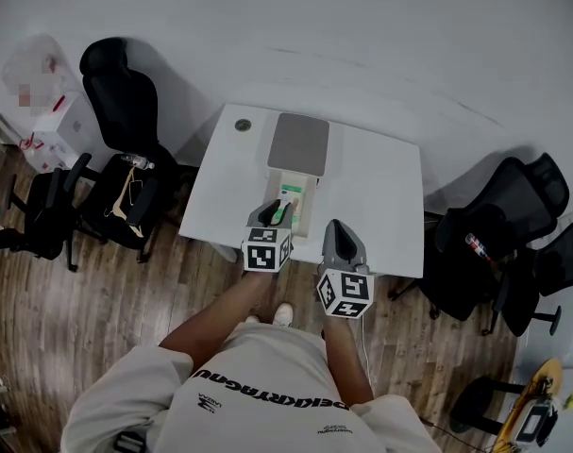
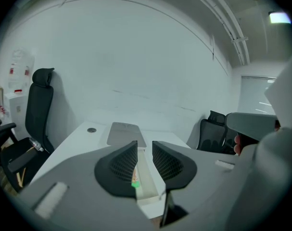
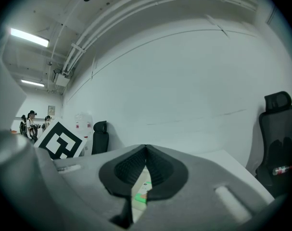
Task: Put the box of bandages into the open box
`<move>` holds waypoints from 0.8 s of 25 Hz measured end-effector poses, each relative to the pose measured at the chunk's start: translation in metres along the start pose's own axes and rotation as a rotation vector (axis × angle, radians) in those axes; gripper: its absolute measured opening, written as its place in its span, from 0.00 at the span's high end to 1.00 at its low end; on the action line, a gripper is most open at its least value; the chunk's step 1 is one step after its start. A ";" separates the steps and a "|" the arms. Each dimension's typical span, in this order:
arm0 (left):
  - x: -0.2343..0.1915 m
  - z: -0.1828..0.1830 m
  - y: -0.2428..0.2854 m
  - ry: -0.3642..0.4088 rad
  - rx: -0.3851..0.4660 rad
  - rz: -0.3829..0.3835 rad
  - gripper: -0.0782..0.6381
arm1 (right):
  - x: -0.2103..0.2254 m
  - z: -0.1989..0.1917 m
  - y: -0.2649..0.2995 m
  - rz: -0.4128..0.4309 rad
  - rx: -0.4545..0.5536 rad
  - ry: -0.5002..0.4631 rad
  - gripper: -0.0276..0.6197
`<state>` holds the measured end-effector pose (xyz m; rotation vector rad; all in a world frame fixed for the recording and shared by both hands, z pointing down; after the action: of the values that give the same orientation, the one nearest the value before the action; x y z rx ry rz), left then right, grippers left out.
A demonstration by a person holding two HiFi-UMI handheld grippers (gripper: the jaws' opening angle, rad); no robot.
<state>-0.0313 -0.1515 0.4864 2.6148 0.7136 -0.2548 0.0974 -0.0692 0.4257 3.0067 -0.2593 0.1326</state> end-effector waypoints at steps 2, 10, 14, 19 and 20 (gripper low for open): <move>0.001 0.002 -0.003 0.000 0.013 -0.001 0.77 | 0.001 0.001 0.000 0.005 0.006 0.008 0.96; 0.005 0.008 -0.017 0.024 0.062 -0.012 0.84 | 0.001 0.002 0.000 0.020 0.024 0.014 0.96; 0.005 0.010 -0.021 0.043 0.082 -0.018 0.88 | 0.002 0.001 0.001 0.025 0.020 0.021 0.96; 0.004 0.007 -0.028 0.075 0.096 -0.032 0.89 | 0.000 -0.004 -0.002 0.024 0.019 0.022 0.96; 0.005 0.007 -0.030 0.084 0.102 -0.035 0.89 | 0.001 -0.005 -0.002 0.024 0.020 0.025 0.96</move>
<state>-0.0432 -0.1293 0.4684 2.7255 0.7950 -0.1974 0.0981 -0.0664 0.4306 3.0201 -0.2939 0.1760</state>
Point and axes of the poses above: the fingertips, and each gripper's own axes: y forward along the fingers, x to its right, z out of its top, the point moved 5 cm from there along -y, backward along the fingers, and after that the axes turned 1 degree about x, right-handed, at the moved point
